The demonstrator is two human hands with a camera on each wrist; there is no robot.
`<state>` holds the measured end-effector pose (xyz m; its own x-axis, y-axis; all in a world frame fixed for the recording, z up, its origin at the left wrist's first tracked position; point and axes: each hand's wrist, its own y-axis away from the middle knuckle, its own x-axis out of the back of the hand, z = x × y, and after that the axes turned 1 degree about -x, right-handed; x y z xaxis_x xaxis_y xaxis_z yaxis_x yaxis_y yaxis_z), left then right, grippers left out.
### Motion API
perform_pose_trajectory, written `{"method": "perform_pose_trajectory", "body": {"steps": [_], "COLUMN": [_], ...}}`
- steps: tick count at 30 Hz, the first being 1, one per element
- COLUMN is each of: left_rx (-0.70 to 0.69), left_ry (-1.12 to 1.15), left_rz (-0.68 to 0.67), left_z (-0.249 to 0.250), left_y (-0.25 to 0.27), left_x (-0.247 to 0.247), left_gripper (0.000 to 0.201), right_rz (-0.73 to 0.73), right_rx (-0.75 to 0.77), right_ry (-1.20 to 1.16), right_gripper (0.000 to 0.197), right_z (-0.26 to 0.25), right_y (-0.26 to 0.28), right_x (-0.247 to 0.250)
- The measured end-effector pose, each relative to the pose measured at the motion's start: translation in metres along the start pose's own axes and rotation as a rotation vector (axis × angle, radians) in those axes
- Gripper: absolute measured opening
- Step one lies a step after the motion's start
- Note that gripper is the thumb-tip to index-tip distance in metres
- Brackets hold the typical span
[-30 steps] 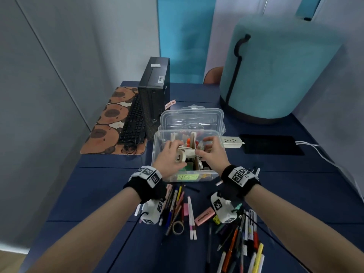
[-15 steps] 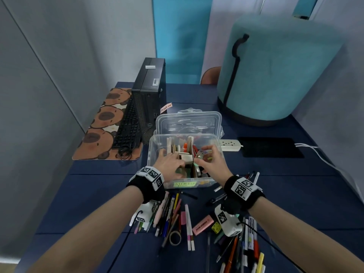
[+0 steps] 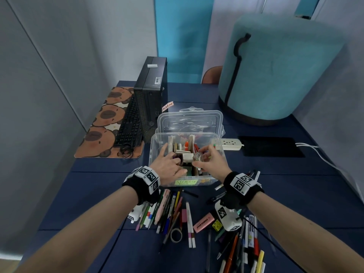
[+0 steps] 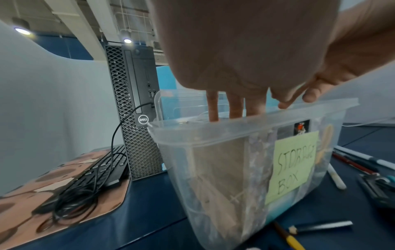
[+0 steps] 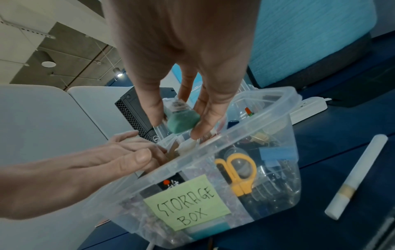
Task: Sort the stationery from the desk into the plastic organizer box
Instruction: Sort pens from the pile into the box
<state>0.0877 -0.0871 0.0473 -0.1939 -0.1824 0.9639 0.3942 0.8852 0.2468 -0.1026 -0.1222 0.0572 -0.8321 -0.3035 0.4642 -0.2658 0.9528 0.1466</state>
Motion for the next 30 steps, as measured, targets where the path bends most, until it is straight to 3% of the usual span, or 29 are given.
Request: {"method": "perform_pose_trajectory", "body": {"steps": [8,13,20,25,30], "left_rx": [0.038,0.065,0.103,0.112,0.104], "left_ry": [0.074,0.141,0.198,0.201,0.195], "left_rz": [0.034,0.007,-0.021,-0.007,-0.011], "left_z": [0.003,0.003,0.003,0.003,0.003], "left_y": [0.004,0.013,0.012,0.012,0.012], "left_x": [-0.007,-0.009,-0.008,-0.011,-0.012], "left_gripper": [0.063,0.065,0.063,0.064,0.064], "right_rz": [-0.173,-0.277,-0.466,-0.478,-0.457], "right_rx": [0.149,0.217,0.236,0.270,0.203], "right_ry": [0.518,0.798,1.112,1.087,1.022], "right_gripper": [0.050,0.032,0.031,0.032,0.034], "right_z": [-0.012,-0.025,-0.027,-0.021,-0.021], "right_y": [-0.002,-0.013,-0.022,-0.023,-0.027], "right_x": [0.005,-0.004,-0.021,-0.018,-0.016]}}
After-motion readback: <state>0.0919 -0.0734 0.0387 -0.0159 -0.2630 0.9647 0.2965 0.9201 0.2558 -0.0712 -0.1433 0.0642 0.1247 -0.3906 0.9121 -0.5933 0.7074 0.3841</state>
